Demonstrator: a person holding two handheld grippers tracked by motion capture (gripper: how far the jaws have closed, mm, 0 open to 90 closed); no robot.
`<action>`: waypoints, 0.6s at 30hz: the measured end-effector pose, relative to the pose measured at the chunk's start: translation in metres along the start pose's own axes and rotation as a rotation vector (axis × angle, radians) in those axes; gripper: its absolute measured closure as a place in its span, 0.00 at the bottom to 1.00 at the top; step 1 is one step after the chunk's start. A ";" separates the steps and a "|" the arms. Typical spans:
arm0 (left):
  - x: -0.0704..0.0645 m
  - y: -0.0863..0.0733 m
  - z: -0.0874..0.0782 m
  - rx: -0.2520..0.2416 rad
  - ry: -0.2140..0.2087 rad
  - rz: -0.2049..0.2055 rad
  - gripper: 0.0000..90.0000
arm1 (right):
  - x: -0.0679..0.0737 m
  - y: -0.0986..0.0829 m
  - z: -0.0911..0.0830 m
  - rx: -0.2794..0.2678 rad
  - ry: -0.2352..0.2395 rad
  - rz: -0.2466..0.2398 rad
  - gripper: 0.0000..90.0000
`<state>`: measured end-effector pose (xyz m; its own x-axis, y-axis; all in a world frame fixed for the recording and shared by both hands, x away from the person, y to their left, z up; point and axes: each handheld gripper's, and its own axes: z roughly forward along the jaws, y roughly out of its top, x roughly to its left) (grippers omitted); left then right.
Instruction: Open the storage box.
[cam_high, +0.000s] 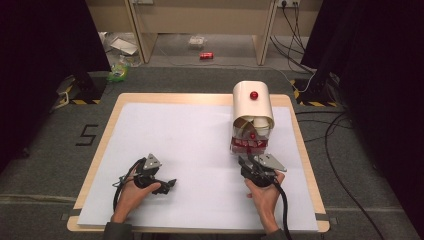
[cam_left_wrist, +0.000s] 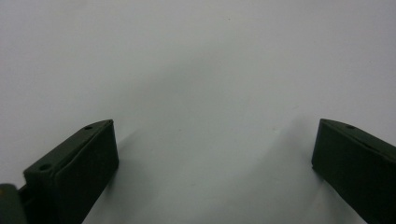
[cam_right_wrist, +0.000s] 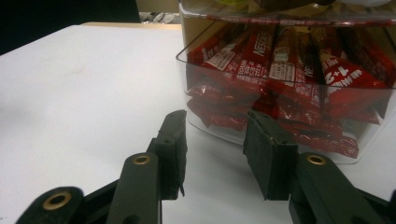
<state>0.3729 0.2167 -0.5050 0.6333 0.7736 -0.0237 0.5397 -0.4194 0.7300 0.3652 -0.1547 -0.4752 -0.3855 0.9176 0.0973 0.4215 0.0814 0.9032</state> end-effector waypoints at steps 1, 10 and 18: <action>0.000 0.000 0.000 0.000 0.000 0.000 0.00 | 0.000 0.000 0.000 0.000 0.000 0.000 0.66; 0.000 0.000 0.000 0.000 0.000 0.000 0.00 | -0.003 0.017 -0.006 0.018 0.057 -0.105 0.58; 0.000 0.000 0.000 0.000 -0.001 0.000 0.00 | -0.013 0.037 -0.014 0.048 0.104 -0.215 0.56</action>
<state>0.3730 0.2168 -0.5050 0.6336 0.7732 -0.0241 0.5395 -0.4193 0.7302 0.3745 -0.1689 -0.4369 -0.5523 0.8322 -0.0500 0.3581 0.2910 0.8872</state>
